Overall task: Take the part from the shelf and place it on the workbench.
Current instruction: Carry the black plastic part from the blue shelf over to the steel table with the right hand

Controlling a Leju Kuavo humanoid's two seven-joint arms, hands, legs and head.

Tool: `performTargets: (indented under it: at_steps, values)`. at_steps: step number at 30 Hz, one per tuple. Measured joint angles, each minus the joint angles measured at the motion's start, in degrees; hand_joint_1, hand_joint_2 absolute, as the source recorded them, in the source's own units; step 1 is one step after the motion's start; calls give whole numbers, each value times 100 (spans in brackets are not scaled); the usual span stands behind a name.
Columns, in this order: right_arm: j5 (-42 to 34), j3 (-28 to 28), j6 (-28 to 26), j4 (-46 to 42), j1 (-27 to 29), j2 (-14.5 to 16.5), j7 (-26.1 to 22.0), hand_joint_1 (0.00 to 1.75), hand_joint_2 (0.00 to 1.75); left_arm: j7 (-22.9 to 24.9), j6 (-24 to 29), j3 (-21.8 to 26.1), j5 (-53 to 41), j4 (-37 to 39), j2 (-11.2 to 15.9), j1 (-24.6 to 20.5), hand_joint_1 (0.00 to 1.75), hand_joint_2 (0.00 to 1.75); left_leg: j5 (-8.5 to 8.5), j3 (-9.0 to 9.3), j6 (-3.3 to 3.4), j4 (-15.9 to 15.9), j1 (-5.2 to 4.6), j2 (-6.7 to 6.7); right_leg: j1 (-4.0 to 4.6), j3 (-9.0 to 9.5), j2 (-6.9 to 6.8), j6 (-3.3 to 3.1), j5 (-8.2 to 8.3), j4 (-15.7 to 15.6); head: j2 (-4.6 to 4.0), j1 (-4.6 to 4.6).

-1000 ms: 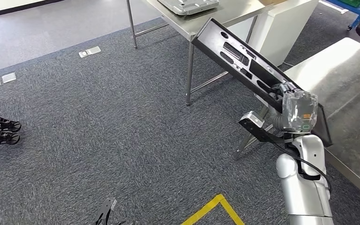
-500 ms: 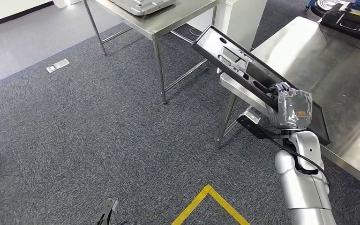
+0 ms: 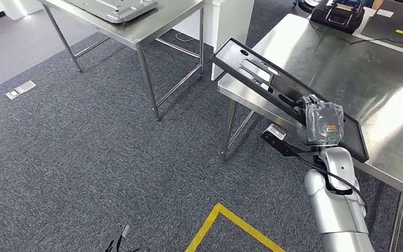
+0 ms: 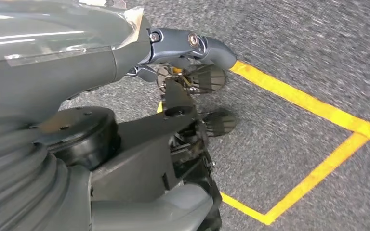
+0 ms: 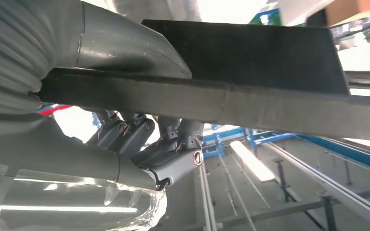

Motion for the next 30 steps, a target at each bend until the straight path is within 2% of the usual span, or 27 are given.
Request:
performTargets:
  at_steps: [1, 2, 3, 4, 5, 6, 7, 8, 9, 10, 12, 13, 14, 16, 17, 18, 19, 20, 21, 23, 24, 25, 27, 28, 30]
  values:
    - [27, 9, -4, 15, -13, -1, 20, 175, 175, -2, -2, 0, 0, 0, -2, 8, 0, 175, 0, -2, 10, -4, -2, 67, -1, -197, -118, -1, -161, 392, 0, 15]
    - [53, 17, -9, 31, -17, 3, 40, 175, 175, -3, -2, 0, 1, 0, -2, 16, 0, 175, -1, -5, 11, -3, -3, 138, -13, -384, -173, 14, -294, 769, 0, 25]
    - [85, 24, -13, 46, -12, 6, 62, 175, 175, -3, -2, 0, 1, 0, -2, 23, 0, 175, -5, -7, 9, -2, -3, 210, -29, -504, -199, 46, -363, 1018, 0, 29]
    - [120, 29, -16, 59, -7, 7, 86, 175, 175, -3, -2, 0, 3, 0, -2, 26, 0, 175, -10, -9, 4, 0, -2, 279, -46, -514, -219, 94, -347, 1055, 0, 33]
    - [154, 33, -18, 66, -5, 8, 110, 175, 175, -4, -2, 0, 5, 0, -3, 26, 0, 175, -17, -7, -5, 2, 0, 343, -64, -397, -252, 151, -252, 846, 0, 37]
    - [197, 38, -18, 69, -9, 11, 134, 175, 175, -4, -2, 0, 8, 0, -5, 26, 0, 175, -28, -1, -22, 7, 2, 404, -78, -180, -328, 208, -109, 455, 0, 38]
    - [243, 46, -18, 69, -24, 16, 159, 175, 175, -5, -2, 0, 13, 0, -5, 26, 0, 175, -48, 2, -52, 21, -12, 466, -75, 69, -461, 243, 26, 28, 0, 41]
    - [289, 56, -18, 69, -41, 29, 181, 175, 175, -5, -1, 0, 20, 0, -6, 26, 0, 175, -69, 4, -85, 37, -26, 526, -62, 262, -558, 246, 134, -312, 0, 40]
    - [336, 66, -20, 70, -60, 42, 201, 175, 175, -7, 3, 0, 31, 0, -2, 28, 0, 175, -90, 8, -118, 52, -42, 581, -47, 377, -620, 226, 194, -513, 0, 35]
    - [381, 73, -21, 72, -78, 53, 220, 175, 175, -9, 7, 0, 42, 0, 0, 30, 0, 175, -106, 14, -145, 63, -55, 636, -31, 410, -623, 193, 212, -575, 0, 28]
    - [463, 78, -25, 77, -108, 60, 250, 175, 175, -16, 17, 0, 60, 0, 0, 32, 0, 175, -134, 35, -192, 71, -32, 713, -43, 385, -479, 119, 228, -570, 0, 15]
    - [497, 79, -25, 79, -135, 63, 258, 175, 175, -23, 20, 1, 65, 0, -1, 31, 0, 175, -189, 28, -221, 124, -11, 650, -60, 383, -415, 86, 234, -572, 0, 3]
    - [520, 81, -25, 85, -171, 66, 262, 175, 175, -36, 21, 1, 69, 0, -1, 33, 0, 175, -295, -22, -249, 262, 8, 530, -75, 385, -351, 47, 241, -576, 0, -10]
    - [541, 89, -24, 107, -252, 84, 265, 175, 175, -75, 16, 2, 72, 0, -1, 57, 0, 175, -663, -307, -283, 902, 25, 215, -87, 386, -231, -9, 248, -578, 0, -45]
    - [543, 94, -23, 126, -276, 90, 266, 175, 175, -98, 10, 2, 70, 0, -2, 76, 0, 175, -838, -501, -287, 1296, 26, 133, -79, 385, -165, -26, 249, -578, 0, -50]
    - [542, 98, -22, 147, -287, 96, 265, 175, 175, -121, 4, 2, 69, 0, -3, 94, 0, 175, -939, -665, -285, 1605, 26, 96, -73, 384, -94, -34, 250, -576, 0, -53]
    - [534, 101, -22, 169, -289, 97, 258, 175, 175, -145, -3, 1, 66, 0, -2, 105, 0, 175, -925, -745, -275, 1725, 25, 82, -67, 384, -19, -34, 251, -573, 0, -54]
    - [520, 102, -22, 190, -287, 98, 245, 175, 175, -166, -8, 1, 63, 0, -2, 109, 0, 175, -797, -712, -259, 1615, 26, 65, -64, 387, 55, -34, 251, -570, 0, -53]
    - [502, 102, -22, 206, -287, 98, 232, 175, 175, -185, -11, 1, 61, 0, -2, 109, 0, 175, -587, -572, -238, 1298, 28, 26, -66, 392, 129, -32, 251, -567, 0, -54]
    - [468, 101, -23, 221, -291, 99, 212, 175, 175, -209, -15, 1, 59, 0, 3, 104, 0, 175, -229, -196, -202, 513, 43, -195, -61, 391, 265, -19, 256, -560, 0, -51]
    - [458, 101, -23, 226, -295, 100, 210, 175, 175, -217, -19, 1, 57, 0, 4, 103, 0, 175, -146, -75, -194, 266, 45, -272, -56, 380, 320, -4, 263, -556, 0, -51]
    - [452, 100, -24, 235, -296, 98, 210, 175, 175, -232, -26, 1, 52, 0, 5, 104, 0, 175, -131, -25, -188, 160, 36, -313, -52, 364, 371, 17, 275, -559, 0, -47]
    - [447, 101, -32, 253, -282, 89, 209, 175, 175, -283, -51, 1, 25, -1, -1, 104, 0, 175, -113, -21, -152, 137, 16, -190, -59, 326, 458, 77, 305, -581, 0, -49]
    - [446, 103, -43, 259, -265, 82, 209, 175, 175, -315, -67, 2, 11, -1, -1, 96, 0, 175, -92, -12, -115, 114, 16, -129, -57, 289, 399, 100, 295, -558, 0, -45]
    - [452, 108, -66, 261, -237, 70, 208, 175, 175, -374, -103, 4, -5, -2, -2, 78, 0, 175, -54, 0, -35, 63, 33, -4, -39, 94, 93, 111, 121, -208, 0, -9]
